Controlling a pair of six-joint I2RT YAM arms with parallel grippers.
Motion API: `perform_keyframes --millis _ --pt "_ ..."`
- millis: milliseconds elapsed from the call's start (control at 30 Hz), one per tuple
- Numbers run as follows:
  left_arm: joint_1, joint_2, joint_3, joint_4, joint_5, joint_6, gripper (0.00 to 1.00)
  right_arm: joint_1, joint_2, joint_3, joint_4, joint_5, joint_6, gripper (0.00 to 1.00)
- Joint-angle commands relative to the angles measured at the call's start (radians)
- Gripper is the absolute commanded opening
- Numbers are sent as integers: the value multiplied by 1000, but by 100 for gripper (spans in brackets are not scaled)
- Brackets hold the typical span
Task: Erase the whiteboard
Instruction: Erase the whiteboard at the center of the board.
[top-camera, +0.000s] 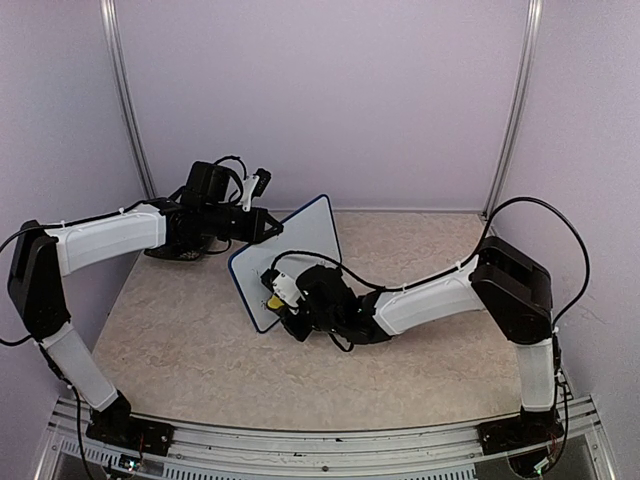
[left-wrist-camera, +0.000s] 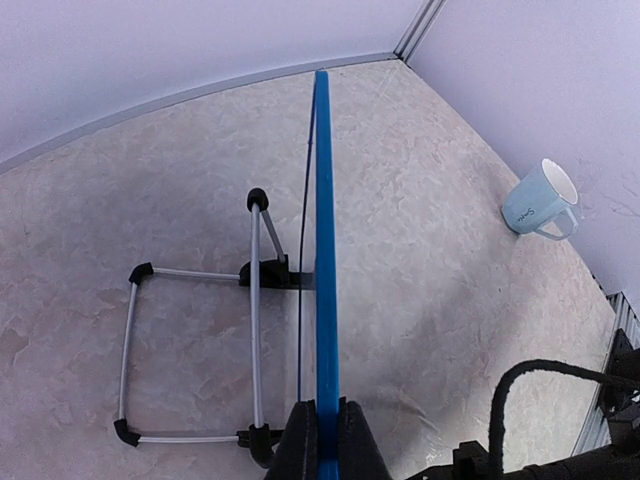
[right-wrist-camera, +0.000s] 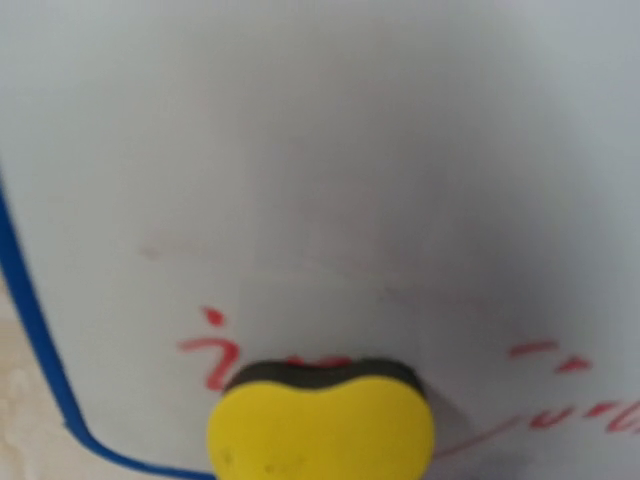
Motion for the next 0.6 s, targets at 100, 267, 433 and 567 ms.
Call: perform_keyframes --millis 100,267,433,567 --pt "-33 42 -11 -114 73 -52 0 35 -44 10 208 60 -80 0" --pt "-29 43 -11 -113 74 -55 0 42 -25 22 204 44 -88 0" --pt "-28 44 -11 -114 72 -53 0 45 -13 -6 205 14 -91 0" --pt "-26 43 -10 -115 72 -54 0 49 -14 -57 198 3 -76 0"
